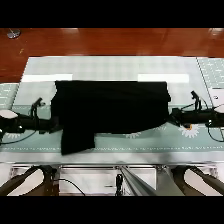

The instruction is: Fold the shirts.

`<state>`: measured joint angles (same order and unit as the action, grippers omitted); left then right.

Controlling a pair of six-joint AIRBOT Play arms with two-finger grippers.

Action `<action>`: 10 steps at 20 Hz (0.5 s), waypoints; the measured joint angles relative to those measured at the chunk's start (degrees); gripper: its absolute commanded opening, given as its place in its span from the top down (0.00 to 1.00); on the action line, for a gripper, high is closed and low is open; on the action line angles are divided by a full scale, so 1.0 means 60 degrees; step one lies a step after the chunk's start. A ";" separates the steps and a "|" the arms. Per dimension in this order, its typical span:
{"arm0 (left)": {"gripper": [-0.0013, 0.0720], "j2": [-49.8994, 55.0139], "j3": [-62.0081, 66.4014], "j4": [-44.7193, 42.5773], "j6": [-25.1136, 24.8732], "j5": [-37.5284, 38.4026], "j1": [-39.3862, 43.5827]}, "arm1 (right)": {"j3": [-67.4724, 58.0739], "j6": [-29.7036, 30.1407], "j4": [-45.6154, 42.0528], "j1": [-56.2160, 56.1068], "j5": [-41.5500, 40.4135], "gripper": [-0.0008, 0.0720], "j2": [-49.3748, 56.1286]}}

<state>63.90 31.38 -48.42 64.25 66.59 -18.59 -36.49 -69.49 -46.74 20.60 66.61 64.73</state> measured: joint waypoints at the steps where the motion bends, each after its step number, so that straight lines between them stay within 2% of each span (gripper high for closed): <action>1: 0.95 0.0018 0.0433 0.0011 -0.0007 0.0007 0.0000 | -0.0448 0.0000 0.0047 -0.0011 0.0018 0.95 0.0069; 5: 0.95 0.0546 0.2426 0.0645 0.0200 -0.0295 0.0029 | -0.2095 -0.0033 0.0492 -0.0313 -0.0044 0.95 0.0780; 10: 0.95 0.2455 0.4918 0.1188 0.0616 -0.0539 0.0419 | -0.3942 -0.0208 0.0769 -0.0943 -0.0619 0.95 0.2481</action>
<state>78.63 60.88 -41.30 67.94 63.35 -16.08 -60.14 -70.74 -42.13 14.94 62.89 79.61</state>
